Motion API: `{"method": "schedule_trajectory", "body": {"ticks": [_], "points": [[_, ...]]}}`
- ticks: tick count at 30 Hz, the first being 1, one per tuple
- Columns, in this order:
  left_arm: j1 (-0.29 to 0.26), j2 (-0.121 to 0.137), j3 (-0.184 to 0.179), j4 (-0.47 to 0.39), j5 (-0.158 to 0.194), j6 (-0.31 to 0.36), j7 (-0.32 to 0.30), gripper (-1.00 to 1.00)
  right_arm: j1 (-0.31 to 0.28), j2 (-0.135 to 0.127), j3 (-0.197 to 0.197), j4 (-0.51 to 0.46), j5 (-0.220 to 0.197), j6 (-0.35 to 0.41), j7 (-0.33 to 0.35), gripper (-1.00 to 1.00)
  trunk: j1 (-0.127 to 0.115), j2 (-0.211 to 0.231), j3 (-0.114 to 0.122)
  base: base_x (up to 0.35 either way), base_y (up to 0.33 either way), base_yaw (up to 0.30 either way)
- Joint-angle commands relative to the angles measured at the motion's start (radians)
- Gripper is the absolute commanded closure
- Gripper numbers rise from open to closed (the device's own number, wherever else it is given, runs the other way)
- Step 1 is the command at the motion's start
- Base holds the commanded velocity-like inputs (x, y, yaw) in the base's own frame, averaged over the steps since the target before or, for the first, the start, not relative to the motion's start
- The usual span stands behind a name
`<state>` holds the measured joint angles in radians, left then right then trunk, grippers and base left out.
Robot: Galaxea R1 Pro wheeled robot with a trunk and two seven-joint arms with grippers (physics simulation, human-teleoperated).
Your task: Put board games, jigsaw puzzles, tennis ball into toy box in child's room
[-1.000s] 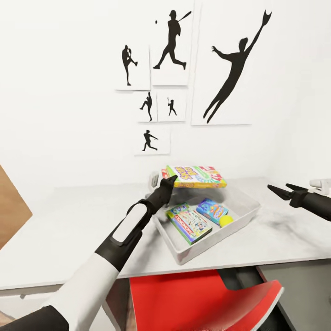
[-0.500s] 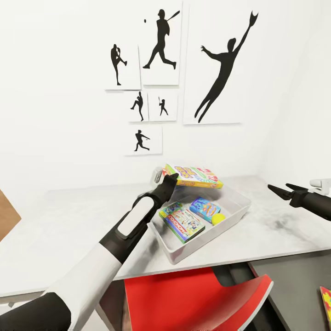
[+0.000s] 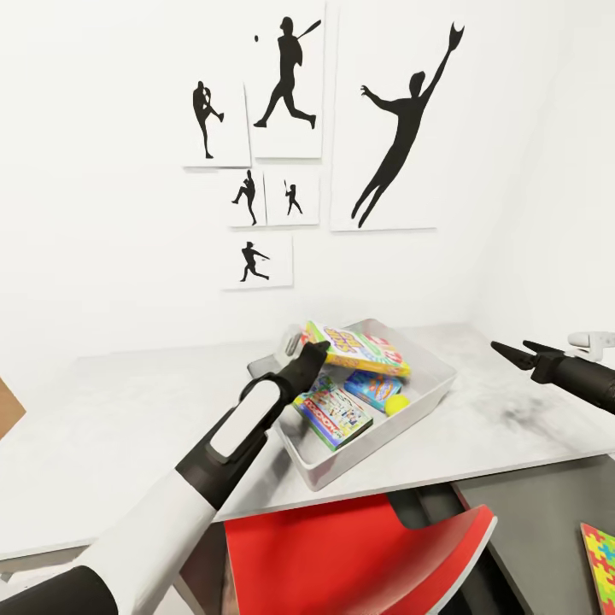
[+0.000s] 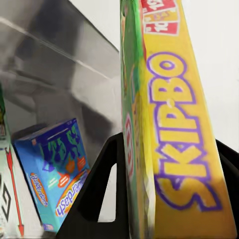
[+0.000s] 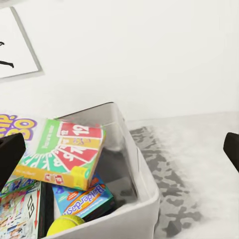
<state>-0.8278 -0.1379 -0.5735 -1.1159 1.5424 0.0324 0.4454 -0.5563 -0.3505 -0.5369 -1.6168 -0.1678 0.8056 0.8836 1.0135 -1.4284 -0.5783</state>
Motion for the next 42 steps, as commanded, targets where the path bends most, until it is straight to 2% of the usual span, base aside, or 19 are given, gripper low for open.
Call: {"method": "schedule_trajectory", "body": {"ticks": [1,11,15,20,21,38,42], "points": [[0.005,0.0,0.0,-0.007,-0.001,0.008,0.011,1.0,-0.001,0.0,-0.001,0.0,-0.002,0.005,0.003,-1.0,0.0,-0.001,-0.001,0.0,0.0,0.0],[0.002,-0.003,0.001,-0.063,0.006,0.063,0.068,1.0,-0.001,-0.001,-0.002,0.0,-0.002,0.003,0.003,-1.0,0.0,-0.001,-0.001,0.0,0.0,0.0],[-0.02,-0.006,-0.021,-0.041,0.024,0.083,0.045,1.0,0.0,0.002,0.001,0.0,-0.003,0.024,0.003,-1.0,0.0,-0.001,-0.001,0.0,0.0,0.0],[-0.035,-0.005,-0.027,-0.013,0.029,0.08,0.017,1.0,0.002,0.003,0.002,0.0,-0.004,0.033,0.003,-1.0,0.0,-0.001,-0.001,0.0,0.0,0.0],[-0.036,-0.006,-0.027,0.017,0.029,0.08,-0.07,1.0,0.002,0.004,0.002,0.0,-0.004,0.034,0.003,-1.0,0.0,-0.001,-0.001,0.0,0.0,0.0],[-0.036,-0.004,-0.028,-0.013,0.029,0.081,-0.067,1.0,0.003,0.004,0.002,0.0,-0.004,0.035,0.004,-1.0,0.0,-0.001,-0.001,0.0,0.0,0.0],[-0.034,-0.002,-0.018,-0.022,0.026,0.081,-0.065,1.0,0.003,0.004,0.001,0.0,-0.004,0.035,0.004,-1.0,0.0,-0.001,-0.001,0.0,0.0,0.0]]}}
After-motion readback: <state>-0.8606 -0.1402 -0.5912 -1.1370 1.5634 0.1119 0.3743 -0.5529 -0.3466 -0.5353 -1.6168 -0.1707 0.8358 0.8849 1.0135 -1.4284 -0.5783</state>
